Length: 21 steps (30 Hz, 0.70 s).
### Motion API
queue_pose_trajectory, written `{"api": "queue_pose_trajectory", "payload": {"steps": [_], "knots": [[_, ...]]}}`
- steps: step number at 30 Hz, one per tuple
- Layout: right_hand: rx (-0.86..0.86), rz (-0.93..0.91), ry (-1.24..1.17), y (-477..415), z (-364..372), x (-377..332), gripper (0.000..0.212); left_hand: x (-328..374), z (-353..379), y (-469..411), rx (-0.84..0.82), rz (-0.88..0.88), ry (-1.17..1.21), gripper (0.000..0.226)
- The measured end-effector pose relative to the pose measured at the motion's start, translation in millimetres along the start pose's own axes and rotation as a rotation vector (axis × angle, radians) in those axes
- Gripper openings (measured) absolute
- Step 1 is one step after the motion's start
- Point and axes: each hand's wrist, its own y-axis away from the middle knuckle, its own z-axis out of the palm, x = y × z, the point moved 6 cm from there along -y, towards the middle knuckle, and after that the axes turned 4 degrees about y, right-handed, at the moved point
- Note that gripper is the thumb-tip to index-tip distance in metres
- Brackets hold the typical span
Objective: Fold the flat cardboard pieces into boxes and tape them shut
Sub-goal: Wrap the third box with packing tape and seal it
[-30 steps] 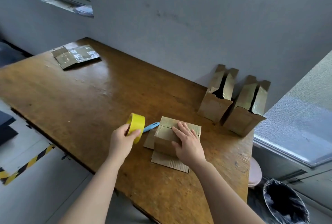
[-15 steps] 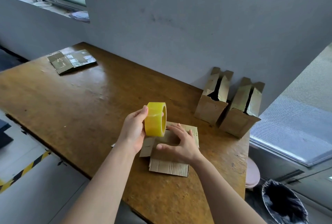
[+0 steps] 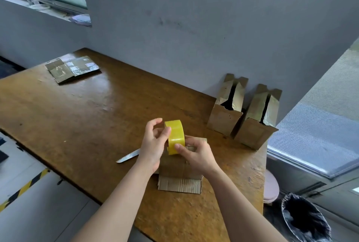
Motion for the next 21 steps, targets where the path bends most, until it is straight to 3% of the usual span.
{"api": "queue_pose_trajectory", "payload": {"steps": [2,5,10,14,21], "knots": [[0.007,0.005,-0.066,2.5,-0.4,-3.2,0.008,10.5,-3.0,-1.1,0.027,0.191,-0.267,0.028],[-0.010,-0.015,-0.042,1.7,2.0,-5.3,0.020,31.1,-7.1,-0.1,0.108,0.455,-0.533,0.022],[-0.047,0.018,-0.065,-1.2,5.5,-3.7,0.017,55.7,5.9,4.7,0.048,0.711,-0.794,0.004],[-0.075,0.042,-0.109,-0.8,4.7,-1.4,0.008,57.4,16.8,7.0,0.056,0.785,-0.952,0.009],[-0.107,0.072,-0.126,-1.3,-2.1,-1.5,0.031,53.7,14.9,6.0,0.219,0.745,-0.984,0.010]]}}
